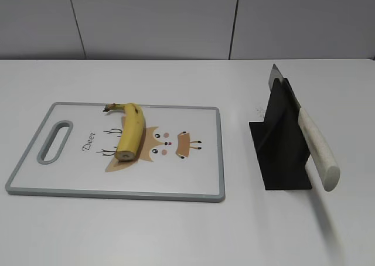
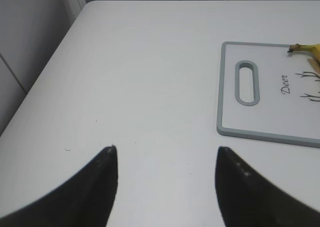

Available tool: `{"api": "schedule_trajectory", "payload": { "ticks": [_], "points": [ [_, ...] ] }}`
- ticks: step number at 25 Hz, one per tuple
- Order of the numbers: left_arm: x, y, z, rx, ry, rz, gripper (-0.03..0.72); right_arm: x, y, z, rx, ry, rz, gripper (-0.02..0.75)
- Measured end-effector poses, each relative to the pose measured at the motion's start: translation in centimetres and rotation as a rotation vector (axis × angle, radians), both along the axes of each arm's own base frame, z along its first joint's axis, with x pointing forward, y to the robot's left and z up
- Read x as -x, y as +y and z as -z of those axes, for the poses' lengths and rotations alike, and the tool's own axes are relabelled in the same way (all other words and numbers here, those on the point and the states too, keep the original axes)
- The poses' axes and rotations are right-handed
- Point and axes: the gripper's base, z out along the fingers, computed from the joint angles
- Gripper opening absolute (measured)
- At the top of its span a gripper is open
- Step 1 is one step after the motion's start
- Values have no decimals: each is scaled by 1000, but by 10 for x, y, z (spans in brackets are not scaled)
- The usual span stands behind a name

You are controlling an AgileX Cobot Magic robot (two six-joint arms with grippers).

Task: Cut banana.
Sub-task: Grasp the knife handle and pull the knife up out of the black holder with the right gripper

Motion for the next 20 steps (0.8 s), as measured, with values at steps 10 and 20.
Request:
{"api": "schedule_trajectory", "payload": {
  "ticks": [10, 20],
  "points": [
    [0, 0, 0, 0, 0, 0, 589, 0, 0, 0, 0, 0, 0, 592],
    [0, 0, 0, 0, 0, 0, 589, 0, 0, 0, 0, 0, 0, 592]
  ]
}}
